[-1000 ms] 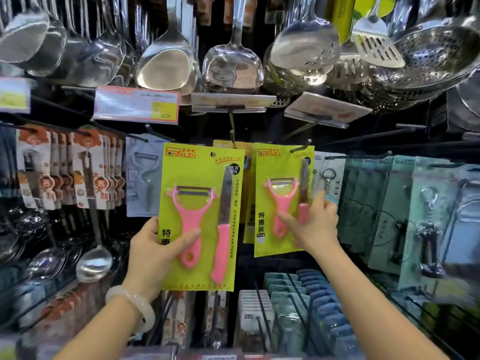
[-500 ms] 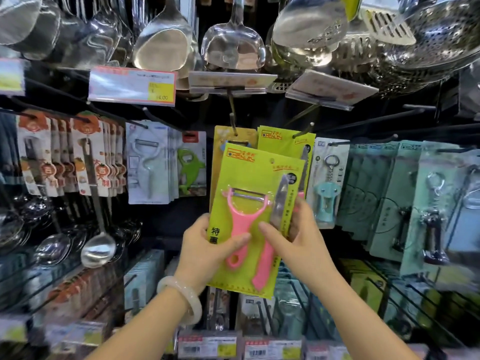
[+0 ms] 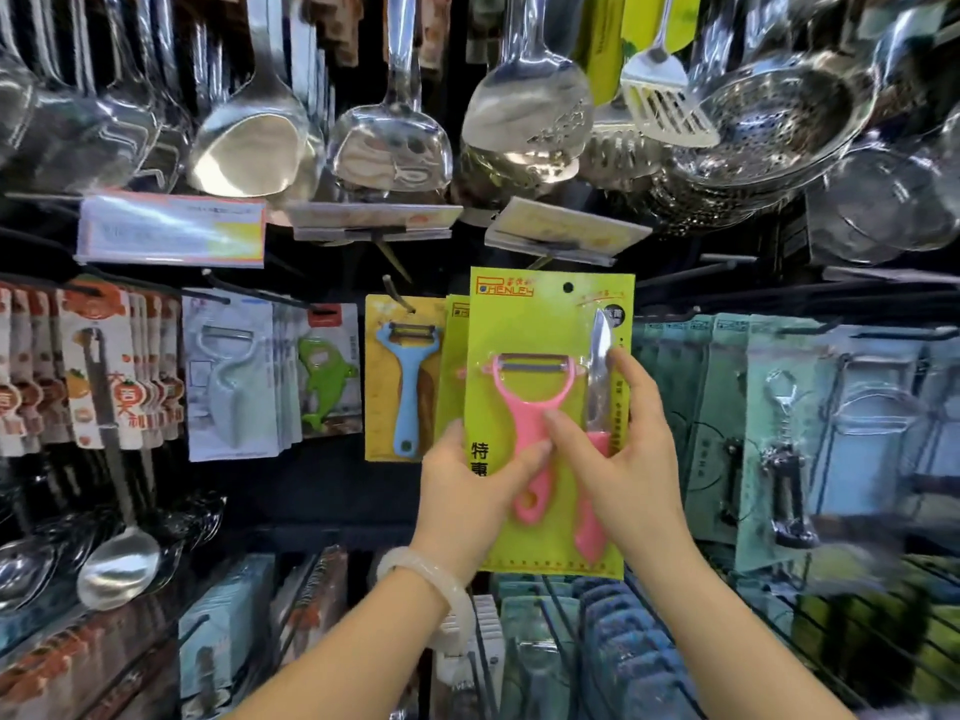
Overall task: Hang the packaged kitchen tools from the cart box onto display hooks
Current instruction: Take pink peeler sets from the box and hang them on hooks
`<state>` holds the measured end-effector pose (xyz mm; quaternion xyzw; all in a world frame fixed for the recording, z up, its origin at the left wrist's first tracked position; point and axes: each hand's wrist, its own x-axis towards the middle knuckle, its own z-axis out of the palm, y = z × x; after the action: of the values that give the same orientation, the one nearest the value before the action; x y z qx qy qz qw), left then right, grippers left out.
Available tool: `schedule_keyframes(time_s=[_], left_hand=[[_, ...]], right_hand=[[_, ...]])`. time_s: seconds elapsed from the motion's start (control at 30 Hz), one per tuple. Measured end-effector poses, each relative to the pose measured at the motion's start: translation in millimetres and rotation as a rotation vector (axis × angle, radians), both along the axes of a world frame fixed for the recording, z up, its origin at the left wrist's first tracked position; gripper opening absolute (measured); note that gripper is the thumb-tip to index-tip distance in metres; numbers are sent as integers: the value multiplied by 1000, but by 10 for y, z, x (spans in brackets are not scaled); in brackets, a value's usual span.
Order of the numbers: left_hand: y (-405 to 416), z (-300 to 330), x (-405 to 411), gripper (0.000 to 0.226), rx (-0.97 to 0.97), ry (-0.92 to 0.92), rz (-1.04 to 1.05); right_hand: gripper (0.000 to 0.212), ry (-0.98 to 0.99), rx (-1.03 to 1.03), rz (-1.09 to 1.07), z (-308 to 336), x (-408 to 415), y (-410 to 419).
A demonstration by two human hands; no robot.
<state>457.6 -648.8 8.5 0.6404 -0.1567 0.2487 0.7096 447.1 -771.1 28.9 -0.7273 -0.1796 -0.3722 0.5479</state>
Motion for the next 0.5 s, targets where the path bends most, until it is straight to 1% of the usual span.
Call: schedule_keyframes(time_s=[0.03, 0.07, 0.17, 0.23, 0.27, 0.33, 0.37, 0.5], left_hand=[[-20, 4, 16, 92, -14, 22, 18], [-27, 6, 45, 97, -16, 37, 17], [-60, 55, -5, 95, -40, 28, 1], [-50, 58, -47, 83, -40, 18, 11], [-27, 28, -36, 73, -34, 37, 25], [5, -39, -17, 37, -31, 34, 52], [7, -46, -36, 26, -44, 29, 60], [63, -66, -8, 25, -27, 57, 98]], right_hand=[[73, 1, -10, 8, 26, 15, -8], [73, -3, -13, 18, 48, 24, -11], [74, -5, -19, 18, 80, 36, -22], [74, -4, -31, 17, 74, 32, -15], [75, 5, -42, 17, 59, 33, -7], [76, 30, -65, 25, 27, 31, 16], [76, 43, -73, 32, 13, 37, 29], [74, 90, -79, 40, -21, 116, 65]])
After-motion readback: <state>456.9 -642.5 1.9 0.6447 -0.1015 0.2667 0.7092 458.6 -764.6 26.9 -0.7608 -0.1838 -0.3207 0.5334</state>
